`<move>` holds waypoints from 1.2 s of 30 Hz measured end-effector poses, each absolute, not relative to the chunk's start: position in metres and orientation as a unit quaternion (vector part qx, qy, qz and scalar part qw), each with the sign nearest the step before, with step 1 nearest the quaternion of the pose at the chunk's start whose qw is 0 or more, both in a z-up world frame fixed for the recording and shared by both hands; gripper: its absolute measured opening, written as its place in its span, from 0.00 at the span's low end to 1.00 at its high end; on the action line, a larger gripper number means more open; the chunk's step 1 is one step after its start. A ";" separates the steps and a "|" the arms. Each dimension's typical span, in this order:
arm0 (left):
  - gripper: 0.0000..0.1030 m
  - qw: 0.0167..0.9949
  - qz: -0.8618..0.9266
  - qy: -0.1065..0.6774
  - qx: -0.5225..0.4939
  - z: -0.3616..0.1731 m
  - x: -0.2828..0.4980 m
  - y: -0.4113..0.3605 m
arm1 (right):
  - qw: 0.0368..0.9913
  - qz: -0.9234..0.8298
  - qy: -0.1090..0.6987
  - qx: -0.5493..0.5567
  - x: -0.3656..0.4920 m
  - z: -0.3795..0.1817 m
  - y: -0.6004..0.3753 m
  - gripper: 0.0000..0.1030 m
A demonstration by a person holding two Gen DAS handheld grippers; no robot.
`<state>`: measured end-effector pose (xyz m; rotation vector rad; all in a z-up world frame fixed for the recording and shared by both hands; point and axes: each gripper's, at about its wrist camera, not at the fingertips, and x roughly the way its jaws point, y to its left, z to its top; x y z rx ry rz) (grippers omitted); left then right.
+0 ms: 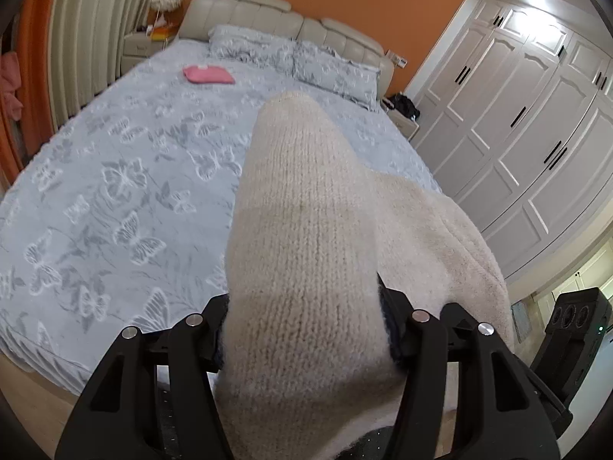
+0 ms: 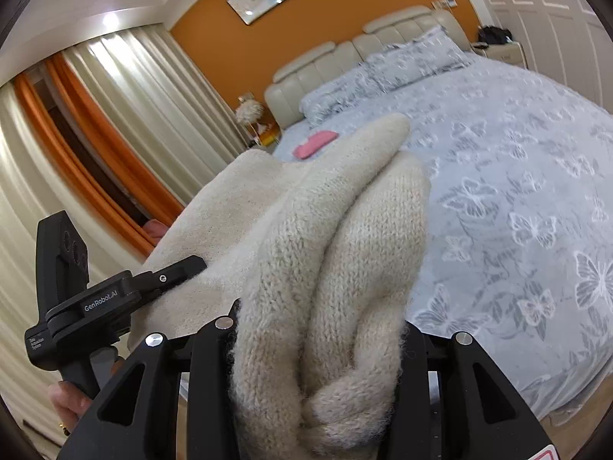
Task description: Fold small clothes
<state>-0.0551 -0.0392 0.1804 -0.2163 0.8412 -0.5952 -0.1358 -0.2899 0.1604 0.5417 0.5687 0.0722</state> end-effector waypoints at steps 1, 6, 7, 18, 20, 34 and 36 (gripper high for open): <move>0.55 0.867 -0.283 0.397 -0.103 0.186 -0.056 -0.035 | 0.925 0.039 0.273 0.260 -0.136 0.166 -0.285 0.35; 0.55 0.878 -0.279 0.375 -0.100 0.206 -0.058 -0.016 | 0.932 0.051 0.256 0.250 -0.133 0.188 -0.265 0.35; 0.55 0.880 -0.279 0.372 -0.101 0.209 -0.057 -0.012 | 0.933 0.053 0.254 0.248 -0.131 0.192 -0.261 0.35; 0.56 0.904 -0.269 0.318 -0.100 0.253 -0.026 0.039 | 0.947 0.094 0.221 0.213 -0.081 0.238 -0.212 0.36; 0.56 0.908 -0.267 0.308 -0.101 0.256 -0.014 0.046 | 0.949 0.100 0.216 0.209 -0.066 0.241 -0.205 0.36; 0.57 0.886 -0.250 0.364 -0.144 0.080 0.113 0.052 | 0.914 0.099 0.310 0.244 0.075 0.075 -0.210 0.40; 0.63 0.879 -0.238 0.381 -0.160 0.018 0.136 0.050 | 0.899 0.093 0.348 0.249 0.095 0.023 -0.216 0.44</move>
